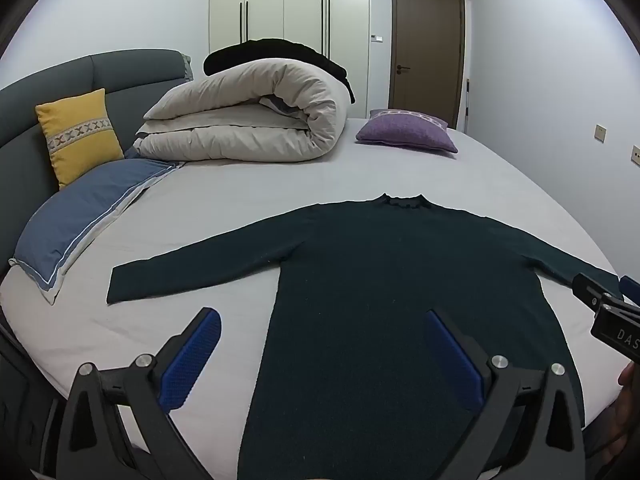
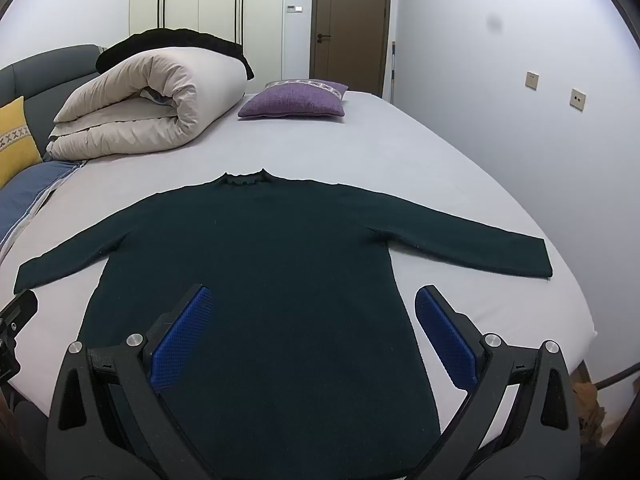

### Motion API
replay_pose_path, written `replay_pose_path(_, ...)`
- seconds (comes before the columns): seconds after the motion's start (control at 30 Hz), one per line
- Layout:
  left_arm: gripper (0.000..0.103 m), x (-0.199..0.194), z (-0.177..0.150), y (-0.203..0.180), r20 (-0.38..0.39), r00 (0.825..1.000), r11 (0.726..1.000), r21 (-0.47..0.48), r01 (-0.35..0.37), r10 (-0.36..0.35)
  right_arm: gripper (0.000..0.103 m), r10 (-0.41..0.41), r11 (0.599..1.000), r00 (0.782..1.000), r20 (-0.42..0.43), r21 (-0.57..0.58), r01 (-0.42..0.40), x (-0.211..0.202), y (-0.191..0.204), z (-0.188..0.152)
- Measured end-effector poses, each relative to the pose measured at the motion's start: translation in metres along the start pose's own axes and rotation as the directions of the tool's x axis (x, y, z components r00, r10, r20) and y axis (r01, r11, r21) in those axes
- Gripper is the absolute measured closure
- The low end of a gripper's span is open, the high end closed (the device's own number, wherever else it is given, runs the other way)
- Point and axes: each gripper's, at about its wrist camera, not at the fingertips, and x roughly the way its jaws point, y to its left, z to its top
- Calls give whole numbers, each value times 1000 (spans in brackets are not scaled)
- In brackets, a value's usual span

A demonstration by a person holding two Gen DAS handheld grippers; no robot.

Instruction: Fold small clothes

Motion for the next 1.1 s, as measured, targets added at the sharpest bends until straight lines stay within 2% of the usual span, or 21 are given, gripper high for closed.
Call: replay_pose_path(1.1,0,-2,-11,7,7,1000,1000,2,0,0,0,4,1000,1000,-9,-2,-4,3,0,-3)
